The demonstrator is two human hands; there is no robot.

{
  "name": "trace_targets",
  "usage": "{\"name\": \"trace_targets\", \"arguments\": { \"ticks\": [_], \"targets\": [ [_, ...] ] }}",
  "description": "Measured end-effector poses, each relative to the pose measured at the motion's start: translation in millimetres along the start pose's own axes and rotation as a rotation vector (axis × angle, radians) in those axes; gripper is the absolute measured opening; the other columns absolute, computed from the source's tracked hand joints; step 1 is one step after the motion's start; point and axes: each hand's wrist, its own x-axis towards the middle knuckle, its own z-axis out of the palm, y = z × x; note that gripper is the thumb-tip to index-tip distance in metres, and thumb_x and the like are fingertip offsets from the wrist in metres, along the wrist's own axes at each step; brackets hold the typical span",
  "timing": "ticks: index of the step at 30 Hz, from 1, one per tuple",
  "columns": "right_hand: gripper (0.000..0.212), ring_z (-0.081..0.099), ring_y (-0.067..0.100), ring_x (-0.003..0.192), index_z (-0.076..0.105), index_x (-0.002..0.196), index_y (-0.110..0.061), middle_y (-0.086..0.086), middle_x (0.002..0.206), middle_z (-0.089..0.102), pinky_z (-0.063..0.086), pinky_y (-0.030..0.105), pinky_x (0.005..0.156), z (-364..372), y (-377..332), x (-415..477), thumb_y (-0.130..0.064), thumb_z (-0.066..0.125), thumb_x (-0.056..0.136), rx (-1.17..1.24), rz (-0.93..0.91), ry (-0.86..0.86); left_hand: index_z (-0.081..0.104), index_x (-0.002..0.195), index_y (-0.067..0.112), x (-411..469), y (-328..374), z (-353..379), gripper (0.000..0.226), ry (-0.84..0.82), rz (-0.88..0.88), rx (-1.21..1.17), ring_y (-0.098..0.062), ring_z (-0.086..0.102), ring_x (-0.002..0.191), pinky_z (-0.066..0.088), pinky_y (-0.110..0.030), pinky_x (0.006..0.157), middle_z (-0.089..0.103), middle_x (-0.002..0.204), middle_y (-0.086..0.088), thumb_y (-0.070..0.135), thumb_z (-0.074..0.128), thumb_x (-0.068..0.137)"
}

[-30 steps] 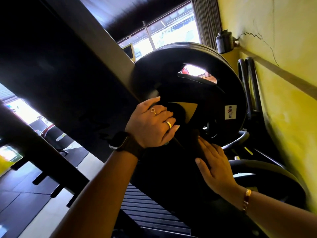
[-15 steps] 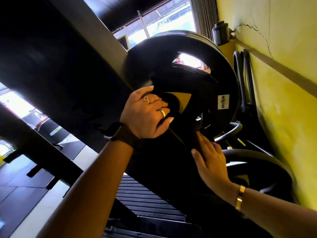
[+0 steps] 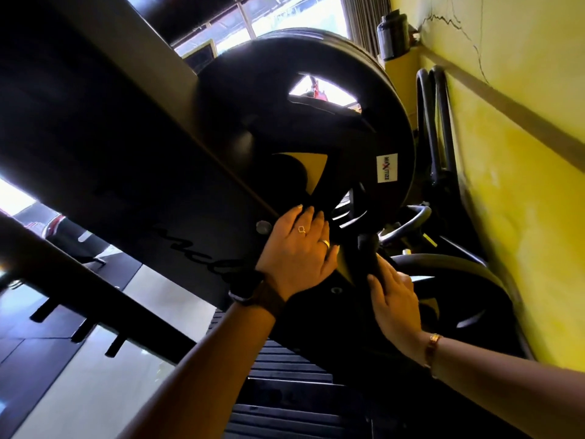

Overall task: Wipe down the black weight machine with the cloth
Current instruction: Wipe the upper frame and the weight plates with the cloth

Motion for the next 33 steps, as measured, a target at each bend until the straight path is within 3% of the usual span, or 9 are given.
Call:
{"name": "trace_targets", "arguments": {
  "ticks": [2,5,11,13,16,21,23,28,33],
  "targets": [
    [0.066,0.035,0.021,0.128,0.026,0.149,-0.042,-0.005,0.145,0.043,0.036,0.041,0.096,2,-14,-7,-0.056,0.022,0.085,-0.037,0.106,-0.027,0.076,0.103,0.012,0,9,3,0.048,-0.013,-0.013,0.009,-0.022,0.066,0.109,0.031,-0.038,0.103,0.073,0.109,-0.006,0.041,0.038,0.093],
    [0.07,0.03,0.019,0.133,0.021,0.15,-0.043,-0.016,0.152,0.033,0.03,0.04,0.098,4,-28,-22,-0.063,0.017,0.083,-0.063,0.054,-0.031,0.077,0.1,0.012,-2,28,12,0.049,-0.008,0.017,-0.012,-0.022,0.067,0.106,0.033,-0.037,0.101,0.074,0.106,-0.007,0.04,0.038,0.093],
    [0.058,0.043,0.015,0.113,0.036,0.146,-0.028,0.001,0.136,0.054,0.042,0.039,0.082,1,23,-20,-0.049,0.032,0.093,-0.12,-0.184,0.031,0.078,0.091,0.011,-8,74,35,0.052,0.128,-0.029,-0.125,-0.02,0.067,0.1,0.039,-0.031,0.087,0.074,0.099,-0.003,0.026,0.029,0.1],
    [0.057,0.046,0.017,0.107,0.042,0.143,-0.024,0.004,0.129,0.058,0.046,0.039,0.08,-2,42,-13,-0.047,0.033,0.092,-0.097,-0.123,0.018,0.077,0.084,0.012,-6,77,40,0.058,0.199,-0.063,-0.187,-0.017,0.06,0.098,0.04,-0.029,0.084,0.074,0.092,0.0,0.026,0.024,0.102],
    [0.063,0.045,0.016,0.103,0.045,0.141,-0.025,0.006,0.123,0.059,0.035,0.024,0.078,-3,58,-7,-0.052,0.029,0.086,-0.035,0.028,-0.013,0.076,0.075,0.015,-9,74,45,0.04,0.297,0.011,-0.166,-0.016,0.064,0.087,0.042,-0.03,0.076,0.073,0.086,0.001,0.026,0.043,0.095],
    [0.067,0.037,0.025,0.126,0.029,0.146,-0.046,-0.003,0.145,0.042,0.033,0.036,0.091,-1,28,-5,-0.057,0.023,0.08,-0.001,0.375,-0.096,0.076,0.073,0.015,-12,77,47,0.03,0.308,0.003,-0.161,-0.015,0.069,0.084,0.044,-0.03,0.075,0.074,0.087,0.001,0.026,0.053,0.089],
    [0.069,0.035,0.026,0.129,0.023,0.146,-0.051,-0.006,0.149,0.037,0.034,0.043,0.1,-2,7,-12,-0.061,0.02,0.077,-0.004,0.416,-0.108,0.075,0.072,0.015,-11,77,48,0.028,0.315,-0.001,-0.166,-0.016,0.069,0.082,0.044,-0.03,0.074,0.073,0.085,0.001,0.027,0.055,0.088],
    [0.078,0.033,0.015,0.124,0.023,0.149,-0.044,-0.014,0.148,0.038,0.034,0.039,0.094,7,7,-39,-0.071,0.016,0.076,0.019,0.168,-0.027,0.072,0.069,0.018,-12,78,50,0.031,0.327,0.03,-0.149,-0.016,0.068,0.078,0.045,-0.031,0.074,0.072,0.08,0.001,0.029,0.053,0.09],
    [0.057,0.041,0.013,0.104,0.037,0.142,-0.018,0.008,0.124,0.058,0.037,0.034,0.08,0,64,-40,-0.04,0.038,0.089,-0.14,-0.068,0.023,0.071,0.066,0.019,-12,81,56,0.03,0.402,0.006,-0.184,-0.017,0.066,0.082,0.044,-0.03,0.078,0.071,0.078,0.002,0.028,0.054,0.09]
  ]
}}
